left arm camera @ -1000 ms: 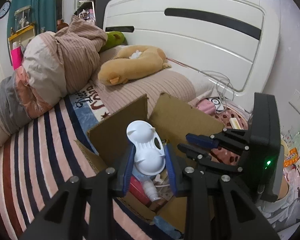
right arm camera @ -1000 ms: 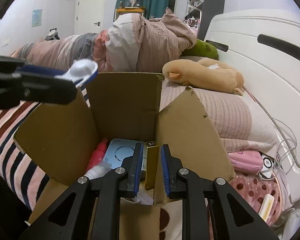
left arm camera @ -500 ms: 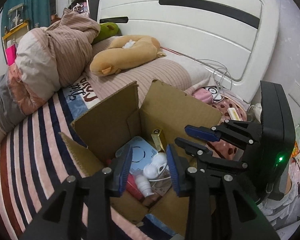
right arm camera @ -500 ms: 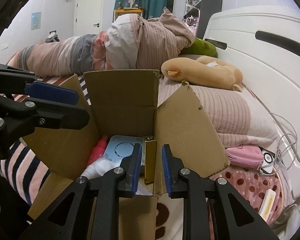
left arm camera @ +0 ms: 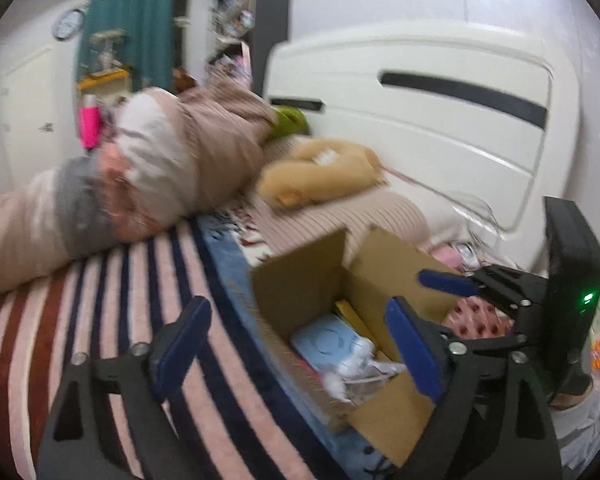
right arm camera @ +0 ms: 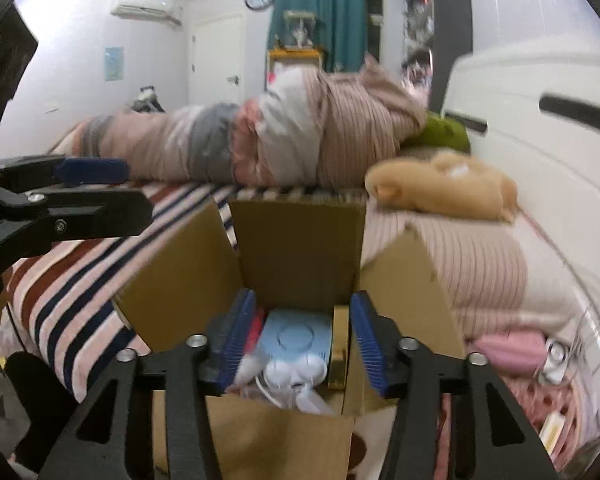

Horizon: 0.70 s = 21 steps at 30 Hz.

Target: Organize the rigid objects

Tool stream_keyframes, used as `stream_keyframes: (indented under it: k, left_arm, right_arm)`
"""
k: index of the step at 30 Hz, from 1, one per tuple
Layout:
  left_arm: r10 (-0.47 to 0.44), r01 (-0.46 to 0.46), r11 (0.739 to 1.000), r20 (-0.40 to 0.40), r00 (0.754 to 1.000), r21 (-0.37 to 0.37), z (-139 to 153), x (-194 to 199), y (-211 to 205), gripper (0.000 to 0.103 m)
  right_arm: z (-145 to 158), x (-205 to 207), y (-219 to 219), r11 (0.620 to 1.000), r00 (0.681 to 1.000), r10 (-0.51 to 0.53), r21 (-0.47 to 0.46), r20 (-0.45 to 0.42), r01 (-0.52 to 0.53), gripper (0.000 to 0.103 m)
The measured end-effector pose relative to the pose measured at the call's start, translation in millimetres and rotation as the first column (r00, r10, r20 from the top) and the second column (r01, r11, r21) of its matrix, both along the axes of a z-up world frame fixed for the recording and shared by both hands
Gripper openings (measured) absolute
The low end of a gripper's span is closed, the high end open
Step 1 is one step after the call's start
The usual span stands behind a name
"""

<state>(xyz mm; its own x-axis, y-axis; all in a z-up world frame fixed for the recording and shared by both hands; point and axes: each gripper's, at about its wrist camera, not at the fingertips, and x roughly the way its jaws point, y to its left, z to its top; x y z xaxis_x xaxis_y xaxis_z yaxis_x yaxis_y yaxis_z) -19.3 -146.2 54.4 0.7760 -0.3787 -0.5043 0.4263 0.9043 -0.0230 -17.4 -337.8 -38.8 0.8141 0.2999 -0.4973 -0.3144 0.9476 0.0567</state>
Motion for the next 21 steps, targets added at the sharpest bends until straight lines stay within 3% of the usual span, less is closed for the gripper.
stream_keyframes:
  k: [1,6,12,21]
  left_arm:
    - [0.029,-0.029,1.0,0.015,0.999,-0.009,1.5,-2.3,5.7,0.096]
    - [0.181,-0.177,0.982,0.067,0.981,-0.062,1.5,-13.3,39.8,0.101]
    - [0.271,-0.268,0.961,0.045,0.961,-0.069,-11.4,-13.8,59.0,0.102]
    - [0.294,-0.291,0.954,0.029,0.955,-0.071,-20.1,-13.5,65.8,0.102]
  right_arm:
    - [5.5,-2.3,0.1,1.0,1.0,0.008,0.006,0.025,-0.008,0.059]
    - [26.4,-16.4,-0.9,0.999,0.983,0.022,0.037,0.181,-0.03,0.099]
    - [32.1,-23.7,4.5,0.992,0.972,0.082,0.079,0.221,-0.101,0.103]
    - [32.4,-21.0,5.7,0.985,0.976,0.095,0.124,0.195,-0.121,0.103]
